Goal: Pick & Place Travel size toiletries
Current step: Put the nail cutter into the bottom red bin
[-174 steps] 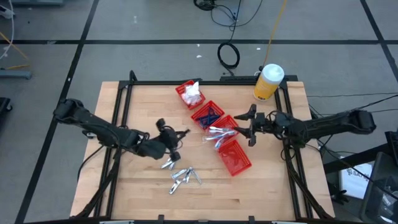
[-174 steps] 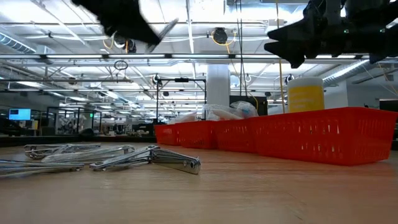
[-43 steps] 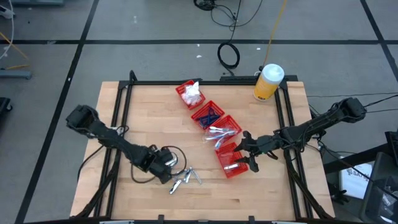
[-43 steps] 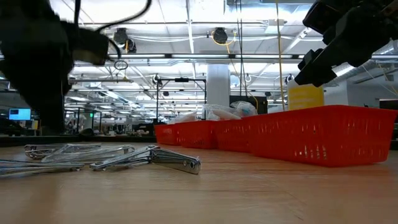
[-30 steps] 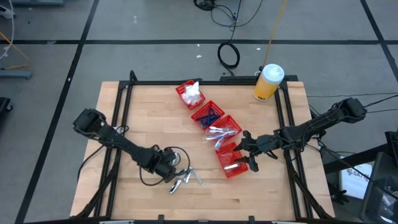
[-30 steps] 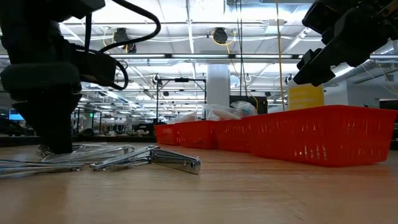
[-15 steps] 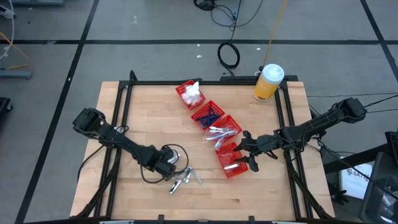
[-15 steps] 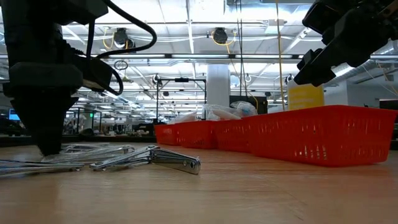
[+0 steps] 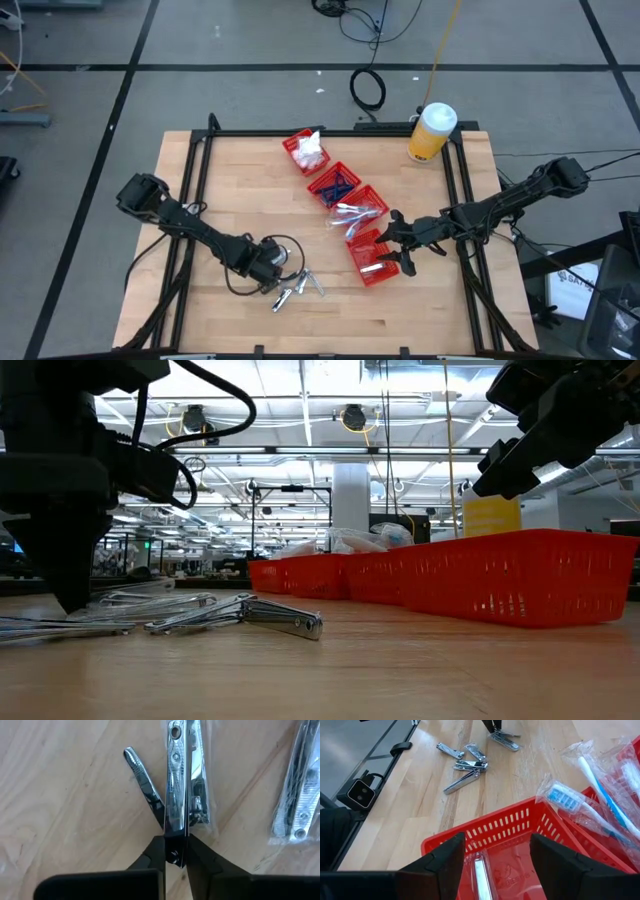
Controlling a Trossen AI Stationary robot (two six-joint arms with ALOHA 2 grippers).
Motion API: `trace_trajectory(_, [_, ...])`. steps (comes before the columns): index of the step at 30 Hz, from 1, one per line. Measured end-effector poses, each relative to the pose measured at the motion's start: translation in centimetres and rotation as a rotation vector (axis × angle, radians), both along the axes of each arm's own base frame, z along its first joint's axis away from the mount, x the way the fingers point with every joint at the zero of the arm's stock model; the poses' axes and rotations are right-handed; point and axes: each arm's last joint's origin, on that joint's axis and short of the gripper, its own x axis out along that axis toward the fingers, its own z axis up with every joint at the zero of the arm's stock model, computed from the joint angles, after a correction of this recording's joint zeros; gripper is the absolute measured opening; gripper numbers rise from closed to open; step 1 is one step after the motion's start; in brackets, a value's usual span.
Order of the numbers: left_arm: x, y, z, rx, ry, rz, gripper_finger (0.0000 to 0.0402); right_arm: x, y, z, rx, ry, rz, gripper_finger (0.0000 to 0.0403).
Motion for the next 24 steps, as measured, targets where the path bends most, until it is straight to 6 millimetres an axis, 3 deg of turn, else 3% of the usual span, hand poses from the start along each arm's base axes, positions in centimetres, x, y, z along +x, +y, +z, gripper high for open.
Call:
trace_trajectory(4, [-0.3,0.2,1.0,0.064,0.031,0.002,0.0030,0.0,0.0,0.0,0.000,0.000,0.000,0.0210])
trace_trajectory(11, [0.2,0.1,5.3,0.191,-0.005,-0.025,0.0030,0.0,0.0,0.0,0.001,-0.002,0.000,0.0210])
trace_trajectory(18, [2.2,-0.7,9.6,0.493,-0.275,-0.202,0.0033,0.6,0.0,0.4,-0.027,-0.080,-0.050,0.0210])
trace_trajectory(24, [5.1,-0.5,11.4,0.786,-0.458,-0.356,0.0035,2.6,0.4,1.5,-0.133,-0.348,-0.098,0.0210])
